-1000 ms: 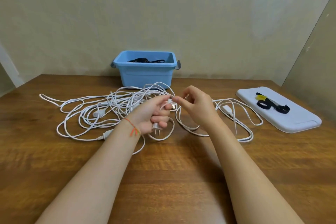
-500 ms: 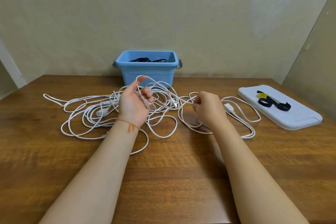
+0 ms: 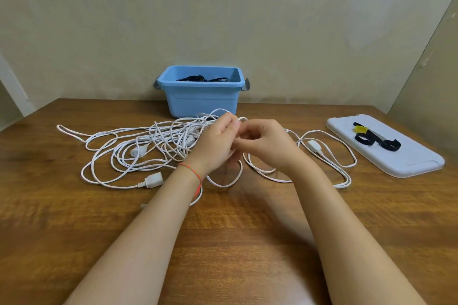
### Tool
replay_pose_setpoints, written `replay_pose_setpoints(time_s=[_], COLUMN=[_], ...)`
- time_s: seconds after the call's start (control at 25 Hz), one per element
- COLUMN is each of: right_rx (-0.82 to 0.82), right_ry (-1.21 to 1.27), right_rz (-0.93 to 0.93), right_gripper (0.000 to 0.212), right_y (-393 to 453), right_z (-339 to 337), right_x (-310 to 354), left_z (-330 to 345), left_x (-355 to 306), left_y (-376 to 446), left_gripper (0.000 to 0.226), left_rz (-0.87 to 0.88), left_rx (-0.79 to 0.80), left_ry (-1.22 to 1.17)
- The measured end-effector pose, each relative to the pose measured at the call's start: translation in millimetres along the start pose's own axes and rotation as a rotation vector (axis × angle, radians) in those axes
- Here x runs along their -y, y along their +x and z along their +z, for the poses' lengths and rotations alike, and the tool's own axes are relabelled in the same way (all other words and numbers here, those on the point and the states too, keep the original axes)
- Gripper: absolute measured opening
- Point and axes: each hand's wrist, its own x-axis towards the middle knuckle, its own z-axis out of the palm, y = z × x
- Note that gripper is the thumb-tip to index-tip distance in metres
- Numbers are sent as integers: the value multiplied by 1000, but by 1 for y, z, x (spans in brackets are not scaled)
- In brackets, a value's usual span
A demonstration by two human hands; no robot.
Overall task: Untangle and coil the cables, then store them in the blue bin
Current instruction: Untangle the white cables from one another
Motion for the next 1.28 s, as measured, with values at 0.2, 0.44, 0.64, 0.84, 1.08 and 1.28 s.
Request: replay_pose_setpoints(time_s=[0.2, 0.44, 0.64, 0.84, 1.08, 1.28], right_rx=[4, -246, -287, -244, -384, -437], right_ry=[244, 250, -110, -326, -333, -141], right_rz=[66, 175, 286, 364, 431, 362], right_gripper=[20, 0, 19, 42, 9, 18], right_y=[-5, 2, 4, 6, 9, 4], right_z=[-28, -38, -36, -32, -47, -43], right_x=[-2, -22, -24, -28, -46, -31], left_z=[-18, -26, -29, -32, -41, -35], left_x=[-4, -1, 6, 11, 15, 6], left_y=[-1, 1, 3, 8, 8, 8], left_gripper=[41, 40, 28, 15, 32, 28], left_rz=[-211, -376, -440, -432, -377, -303], left_rx=[296, 379, 231, 128, 25, 74], left_ry=[-280, -818, -1086, -1401, -1389, -1319])
